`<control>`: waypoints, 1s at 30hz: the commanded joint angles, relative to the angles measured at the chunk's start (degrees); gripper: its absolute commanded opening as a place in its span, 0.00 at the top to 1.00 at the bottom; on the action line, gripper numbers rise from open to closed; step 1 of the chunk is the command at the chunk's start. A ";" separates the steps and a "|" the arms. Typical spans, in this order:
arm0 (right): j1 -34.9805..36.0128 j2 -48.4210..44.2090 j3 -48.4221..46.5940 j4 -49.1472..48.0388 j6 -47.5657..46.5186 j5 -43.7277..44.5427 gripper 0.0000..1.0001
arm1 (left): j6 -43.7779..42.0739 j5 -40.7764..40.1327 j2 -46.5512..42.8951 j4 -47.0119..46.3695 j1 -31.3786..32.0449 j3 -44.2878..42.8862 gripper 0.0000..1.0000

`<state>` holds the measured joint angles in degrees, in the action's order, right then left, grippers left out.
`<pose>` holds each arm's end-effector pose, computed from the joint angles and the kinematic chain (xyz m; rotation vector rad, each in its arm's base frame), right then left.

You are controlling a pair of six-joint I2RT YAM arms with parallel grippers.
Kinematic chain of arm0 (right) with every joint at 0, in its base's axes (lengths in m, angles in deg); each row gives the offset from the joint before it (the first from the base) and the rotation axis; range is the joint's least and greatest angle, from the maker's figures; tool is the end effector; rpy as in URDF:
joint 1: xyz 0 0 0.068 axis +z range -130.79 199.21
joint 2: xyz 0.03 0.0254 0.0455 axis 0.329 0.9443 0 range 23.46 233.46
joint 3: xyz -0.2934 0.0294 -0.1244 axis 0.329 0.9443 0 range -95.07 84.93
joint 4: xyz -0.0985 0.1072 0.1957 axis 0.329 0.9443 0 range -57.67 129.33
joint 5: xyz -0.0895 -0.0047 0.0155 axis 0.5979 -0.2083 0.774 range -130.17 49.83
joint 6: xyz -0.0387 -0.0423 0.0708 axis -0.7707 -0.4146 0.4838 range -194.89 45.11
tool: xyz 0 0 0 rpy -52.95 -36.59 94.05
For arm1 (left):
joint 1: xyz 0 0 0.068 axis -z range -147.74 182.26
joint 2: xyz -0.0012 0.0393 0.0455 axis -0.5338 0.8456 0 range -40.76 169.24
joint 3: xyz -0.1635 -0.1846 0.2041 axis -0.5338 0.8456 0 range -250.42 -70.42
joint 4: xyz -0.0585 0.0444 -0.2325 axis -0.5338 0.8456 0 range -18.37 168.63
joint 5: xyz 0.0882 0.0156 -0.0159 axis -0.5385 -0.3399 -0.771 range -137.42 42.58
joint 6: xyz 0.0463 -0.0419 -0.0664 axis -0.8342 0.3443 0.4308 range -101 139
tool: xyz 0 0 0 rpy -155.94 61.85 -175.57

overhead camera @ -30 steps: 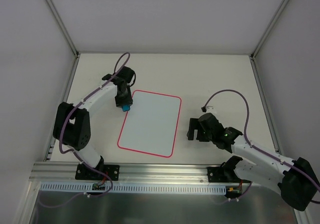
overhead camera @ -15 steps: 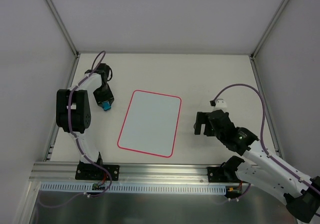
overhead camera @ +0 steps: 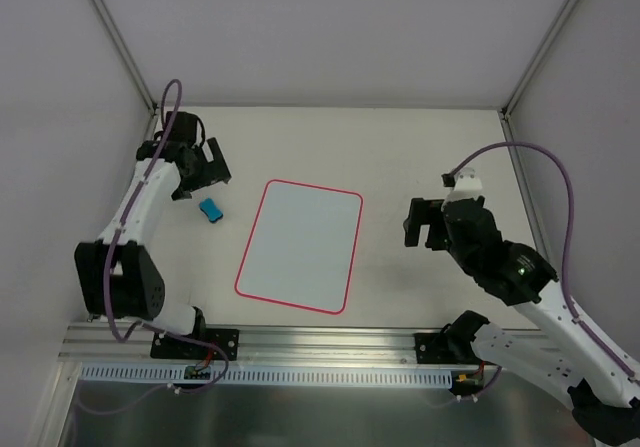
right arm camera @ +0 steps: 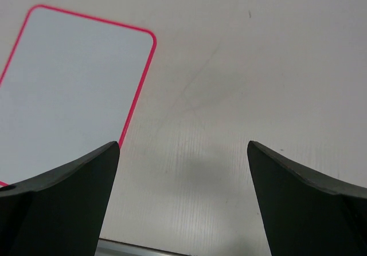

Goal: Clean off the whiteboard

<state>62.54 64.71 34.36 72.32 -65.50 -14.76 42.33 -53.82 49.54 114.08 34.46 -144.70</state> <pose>0.1154 0.0607 0.3401 -0.3439 2.0222 0.1035 0.3367 -0.0039 0.2891 -0.5132 2.5299 -0.0204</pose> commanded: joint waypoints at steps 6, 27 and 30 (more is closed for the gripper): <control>-1.14 3.04 -19.55 3.08 -13.24 9.57 0.01 | -6.45 4.47 -32.62 1.75 -0.09 -0.69 0.01; -1.50 1.02 -35.48 1.59 -25.91 18.36 0.01 | -12.79 -14.95 -52.42 4.74 7.73 -13.08 0.01; -1.50 0.23 -35.22 1.67 -25.47 17.66 0.01 | -13.22 -16.28 -52.68 4.83 8.96 -13.08 0.01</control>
<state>61.29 65.70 0.68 75.23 -89.48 1.57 30.84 -65.51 -2.59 118.72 42.50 -156.70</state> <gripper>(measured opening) 0.990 0.987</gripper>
